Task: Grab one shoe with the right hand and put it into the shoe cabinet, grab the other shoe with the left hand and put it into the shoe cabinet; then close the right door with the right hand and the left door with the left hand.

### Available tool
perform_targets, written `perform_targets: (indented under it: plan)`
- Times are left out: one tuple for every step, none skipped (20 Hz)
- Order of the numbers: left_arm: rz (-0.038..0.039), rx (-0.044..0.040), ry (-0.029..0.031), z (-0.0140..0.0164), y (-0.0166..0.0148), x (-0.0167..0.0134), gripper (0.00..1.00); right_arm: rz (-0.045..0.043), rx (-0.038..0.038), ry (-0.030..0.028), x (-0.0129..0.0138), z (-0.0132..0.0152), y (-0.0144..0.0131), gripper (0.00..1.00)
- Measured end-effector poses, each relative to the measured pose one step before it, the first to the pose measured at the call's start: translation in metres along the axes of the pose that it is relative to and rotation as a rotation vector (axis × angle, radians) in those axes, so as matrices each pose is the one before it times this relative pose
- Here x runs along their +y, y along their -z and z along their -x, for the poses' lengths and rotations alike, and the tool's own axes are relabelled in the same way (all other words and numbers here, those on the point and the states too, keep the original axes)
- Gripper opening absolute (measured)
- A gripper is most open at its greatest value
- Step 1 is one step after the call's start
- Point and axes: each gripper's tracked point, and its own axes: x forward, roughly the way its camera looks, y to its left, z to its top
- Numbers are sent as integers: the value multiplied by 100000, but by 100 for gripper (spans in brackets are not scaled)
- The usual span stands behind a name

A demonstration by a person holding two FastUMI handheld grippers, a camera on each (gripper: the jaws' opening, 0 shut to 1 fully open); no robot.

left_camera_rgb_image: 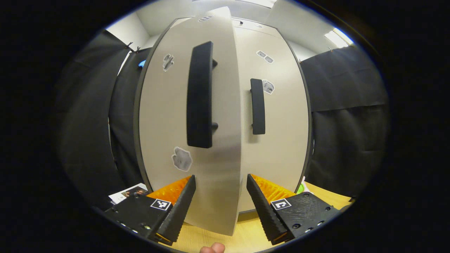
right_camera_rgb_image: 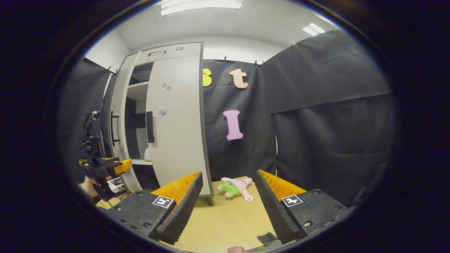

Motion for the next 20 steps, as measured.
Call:
perform_targets:
  plan:
    - [515, 969, -72, -454, 328, -186, 87, -125, 76, 663, -324, 59, 131, 97]
    - [1147, 801, 189, -183, 227, -286, 88, -149, 60, 705, -334, 113, 67, 97]
    - [1143, 65, 341, -25, 12, -264, 88, -142, 52, 552, -418, -3, 47, 97]
    - [798, -637, 481, 217, -162, -285, 88, -246, 96, 453, -297, -9, 67, 97]
    - [-127, -801, 444, 374, -218, -218, 88, -304, 238, 365, -219, -52, 78, 97]
    - [-685, -910, 350, 458, -295, -146, 88, -281, 408, 163, -89, -38, 153, 96]
    - [-794, -942, 744, 628, -214, -183, 88, -370, 184, -233, 57, -120, 112, 96]
    - [-887, -724, 522, 535, -314, -103, 88, -184, 173, -391, 242, -227, 22, 97]
    - [-1117, -631, 99, 679, -198, 92, 88, -34, -111, -621, 295, -106, -4, 97]
    - [-647, -350, -341, 861, -224, 132, 87, 140, -57, -917, 445, -112, -31, 97]
    - [-318, 84, -215, 916, -119, 73, 87, 271, -91, -1314, 503, -119, -22, 97]
    - [-231, 429, -643, 1034, -194, 274, 87, 467, -70, -1510, 677, -160, -62, 96]
    - [49, 59, -1030, 1061, -259, 413, 87, 543, -115, -1994, 945, -134, -8, 96]
    - [43, 451, -1404, 1297, -218, 357, 88, 476, -190, -2098, 1044, -139, -57, 97]
    - [51, 876, -1505, 1262, -95, 472, 87, 561, 56, -2065, 941, 15, -33, 97]
    - [162, 857, -1306, 1391, 14, 478, 87, 595, 108, -2596, 1290, -60, -24, 97]
    - [131, 1078, -1100, 1411, -18, 355, 87, 567, 173, -2523, 1355, -95, 11, 97]
    - [-122, 751, -1430, 1463, 53, 441, 87, 393, 168, -2456, 1360, -31, 34, 97]
    - [-11, 631, -1175, 1360, 2, 381, 87, 598, 644, -2263, 1248, 154, 184, 96]
    - [376, 113, -846, 1282, 74, 307, 87, 363, 552, -2067, 1225, 99, 240, 97]
